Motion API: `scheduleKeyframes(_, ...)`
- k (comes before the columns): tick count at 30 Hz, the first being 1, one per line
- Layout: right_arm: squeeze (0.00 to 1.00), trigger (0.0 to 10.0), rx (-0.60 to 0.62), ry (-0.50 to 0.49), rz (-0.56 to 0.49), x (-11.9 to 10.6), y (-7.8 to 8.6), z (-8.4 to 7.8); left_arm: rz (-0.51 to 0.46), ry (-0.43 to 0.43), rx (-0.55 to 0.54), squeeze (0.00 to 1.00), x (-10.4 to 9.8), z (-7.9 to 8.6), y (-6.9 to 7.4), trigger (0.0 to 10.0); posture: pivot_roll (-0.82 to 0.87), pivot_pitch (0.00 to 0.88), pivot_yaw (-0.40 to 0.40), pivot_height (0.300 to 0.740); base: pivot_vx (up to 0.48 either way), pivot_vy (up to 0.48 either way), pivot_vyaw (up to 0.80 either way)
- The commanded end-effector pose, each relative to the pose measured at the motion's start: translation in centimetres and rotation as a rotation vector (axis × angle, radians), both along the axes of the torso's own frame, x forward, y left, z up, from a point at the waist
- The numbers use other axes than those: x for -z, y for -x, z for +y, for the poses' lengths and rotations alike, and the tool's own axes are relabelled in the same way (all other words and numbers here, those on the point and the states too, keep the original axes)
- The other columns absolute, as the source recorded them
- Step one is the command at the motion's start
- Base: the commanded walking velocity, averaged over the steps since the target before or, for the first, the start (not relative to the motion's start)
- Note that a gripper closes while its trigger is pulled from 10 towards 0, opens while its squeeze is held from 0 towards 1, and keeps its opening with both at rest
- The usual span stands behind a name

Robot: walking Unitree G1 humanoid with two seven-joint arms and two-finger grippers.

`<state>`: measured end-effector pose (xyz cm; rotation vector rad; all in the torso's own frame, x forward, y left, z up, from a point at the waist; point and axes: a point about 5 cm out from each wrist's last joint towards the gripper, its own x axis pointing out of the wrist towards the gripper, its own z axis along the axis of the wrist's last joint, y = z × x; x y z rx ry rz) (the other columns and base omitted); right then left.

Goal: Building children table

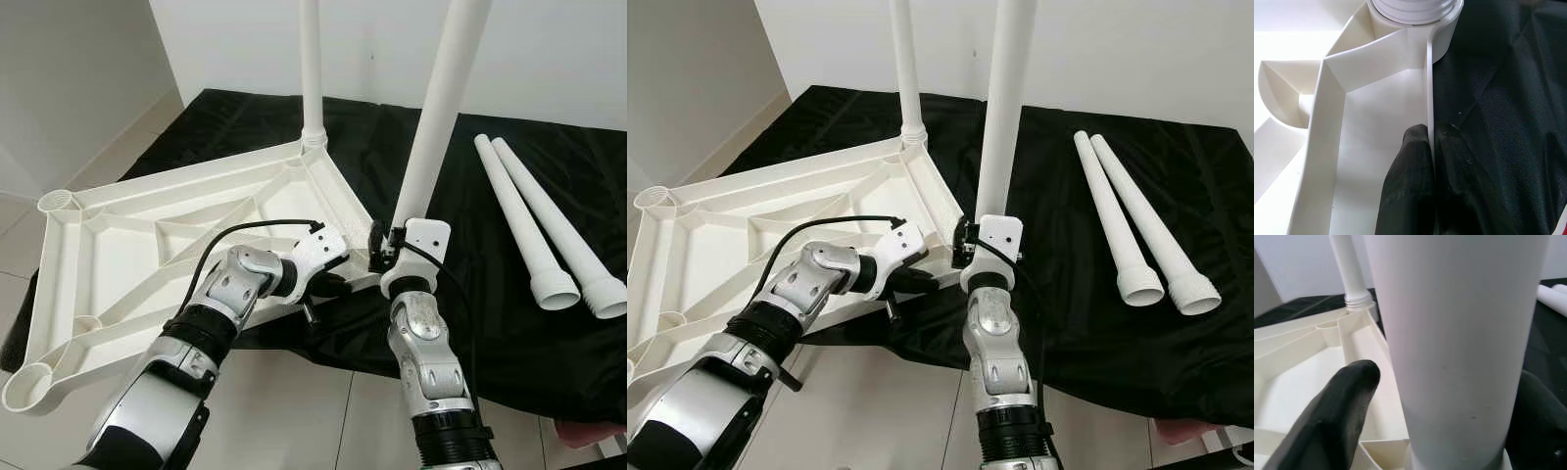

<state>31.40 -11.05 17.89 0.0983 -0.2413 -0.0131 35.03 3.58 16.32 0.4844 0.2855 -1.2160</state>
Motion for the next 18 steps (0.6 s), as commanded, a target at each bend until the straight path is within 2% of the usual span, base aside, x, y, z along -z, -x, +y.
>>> scheduleKeyframes(1, 1.00, 10.0, -0.082, -0.013, -0.043, -0.7, 0.4, 1.3, 0.042, -0.044, -0.008, 0.00, 1.6, -0.3, 0.4, 10.0, -0.15, 0.114, 0.107, 0.740, 0.000, 0.000, 0.00)
scheduleKeyframes(3, 1.00, 10.0, -0.087, -0.018, -0.048, -0.7, 0.4, 1.2, 0.042, -0.044, -0.008, 0.00, 1.6, -0.3, 0.4, 10.0, -0.15, 0.114, 0.107, 0.740, 0.000, 0.000, 0.00)
scheduleKeyframes(4, 1.00, 10.0, -0.091, -0.009, -0.067, -0.9, 0.5, 0.5, 0.042, -0.043, -0.011, 0.00, 1.7, -0.3, 0.5, 10.0, -0.15, 0.116, 0.105, 0.740, 0.000, 0.000, 0.00)
scheduleKeyframes(8, 1.00, 10.0, -0.111, -0.010, -0.089, -1.2, 0.7, -0.4, 0.042, -0.034, -0.020, 0.00, 1.8, -0.4, 0.5, 10.0, -0.15, 0.118, 0.104, 0.740, 0.000, 0.000, 0.00)
scheduleKeyframes(9, 0.00, 10.0, -0.118, -0.010, -0.098, -1.3, 0.7, -0.8, 0.041, -0.030, -0.023, 0.00, 1.7, -0.4, 0.5, 10.0, -0.15, 0.118, 0.103, 0.740, 0.000, 0.000, 0.00)
scheduleKeyframes(15, 0.00, 10.0, -0.187, -0.031, -0.128, -1.9, 0.6, -2.2, 0.041, -0.021, -0.024, 0.00, 1.7, -0.6, 0.5, 10.0, -0.16, 0.118, 0.104, 0.740, 0.000, 0.000, 0.00)
scheduleKeyframes(18, 0.00, 10.0, -0.181, 0.006, -0.110, -1.8, -0.1, -4.2, 0.034, -0.021, -0.013, 0.00, 1.7, -0.8, 0.6, 10.0, -0.16, 0.118, 0.106, 0.740, 0.000, 0.000, 0.00)
